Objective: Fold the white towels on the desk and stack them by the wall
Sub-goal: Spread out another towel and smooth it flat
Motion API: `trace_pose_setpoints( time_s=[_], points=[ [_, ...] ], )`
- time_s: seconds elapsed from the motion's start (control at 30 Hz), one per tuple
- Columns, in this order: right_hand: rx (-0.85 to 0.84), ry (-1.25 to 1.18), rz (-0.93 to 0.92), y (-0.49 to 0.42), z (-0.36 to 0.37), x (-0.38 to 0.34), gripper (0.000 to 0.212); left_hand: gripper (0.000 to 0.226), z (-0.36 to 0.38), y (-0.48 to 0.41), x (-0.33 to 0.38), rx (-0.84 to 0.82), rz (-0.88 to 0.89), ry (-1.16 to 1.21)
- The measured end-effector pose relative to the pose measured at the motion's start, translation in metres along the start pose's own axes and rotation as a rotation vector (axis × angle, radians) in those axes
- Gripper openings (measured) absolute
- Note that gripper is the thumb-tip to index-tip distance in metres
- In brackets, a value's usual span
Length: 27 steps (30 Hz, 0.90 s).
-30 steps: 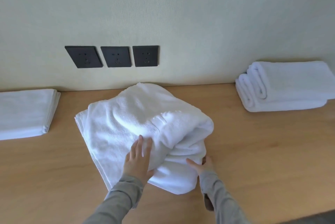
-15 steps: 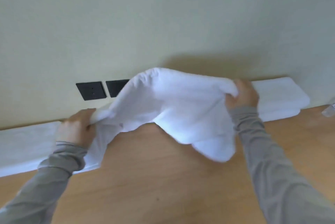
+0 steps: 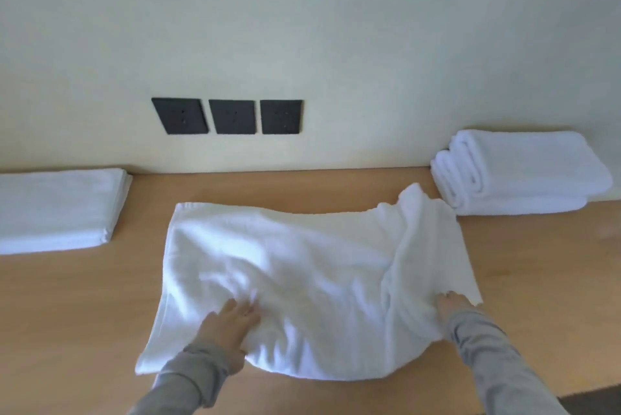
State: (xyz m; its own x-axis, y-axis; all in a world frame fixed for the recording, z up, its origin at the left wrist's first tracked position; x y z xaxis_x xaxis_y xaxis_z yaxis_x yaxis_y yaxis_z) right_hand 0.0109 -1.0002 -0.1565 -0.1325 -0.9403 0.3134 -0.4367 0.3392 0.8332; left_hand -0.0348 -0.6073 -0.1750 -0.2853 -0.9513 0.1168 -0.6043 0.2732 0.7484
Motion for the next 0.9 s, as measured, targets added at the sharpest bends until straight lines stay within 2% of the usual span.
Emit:
trace_pose_setpoints(
  time_s=[0.1, 0.17, 0.23, 0.3, 0.4, 0.53, 0.77, 0.9],
  points=[
    [0.161, 0.124, -0.037, 0.005, -0.032, -0.030, 0.048, 0.069, 0.009, -0.004, -0.012, -0.058, 0.008, 0.127],
    [0.278, 0.128, -0.145, 0.013, -0.053, -0.061, 0.044, 0.070, 0.007, -0.004, -0.019, -0.079, 0.014, 0.405],
    [0.428, 0.171, -0.294, 0.023, -0.071, -0.100, 0.034, 0.058, -0.007, -0.001, -0.032, 0.079, -0.010, 0.768],
    [0.524, 0.150, -0.467, 0.032, -0.083, -0.140, 0.032, 0.041, -0.023, 0.005, -0.057, 0.337, -0.132, 0.999],
    [0.511, 0.051, -0.717, 0.046, -0.094, -0.202, 0.033, 0.040, -0.029, 0.016, -0.101, 0.582, -0.374, 1.115],
    [0.457, -0.022, -0.906, 0.057, -0.106, -0.262, 0.036, 0.054, -0.028, 0.010, -0.140, 0.555, -0.551, 1.116],
    [0.452, -0.069, -0.949, 0.062, -0.138, -0.351, 0.035, 0.055, -0.046, -0.030, -0.183, 0.520, -0.469, 1.317],
    [0.410, -0.084, -0.968, 0.060, -0.148, -0.387, 0.036, 0.065, -0.057, -0.049, -0.205, 0.518, -0.457, 1.497]
  ],
)
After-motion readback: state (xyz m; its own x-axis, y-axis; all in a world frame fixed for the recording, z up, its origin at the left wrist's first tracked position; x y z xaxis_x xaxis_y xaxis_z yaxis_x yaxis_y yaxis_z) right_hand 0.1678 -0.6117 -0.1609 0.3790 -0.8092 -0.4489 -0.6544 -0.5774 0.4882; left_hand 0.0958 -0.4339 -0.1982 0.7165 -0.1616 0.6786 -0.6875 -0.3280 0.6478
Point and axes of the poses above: each hand's wrist, its own y-axis away from the middle knuckle, its own z-axis out of the palm, x = y × z, the point moved 5 cm from there along -y, towards the middle knuckle, and after that the axes turned 15 degrees about -x, right-handed, at the moved point
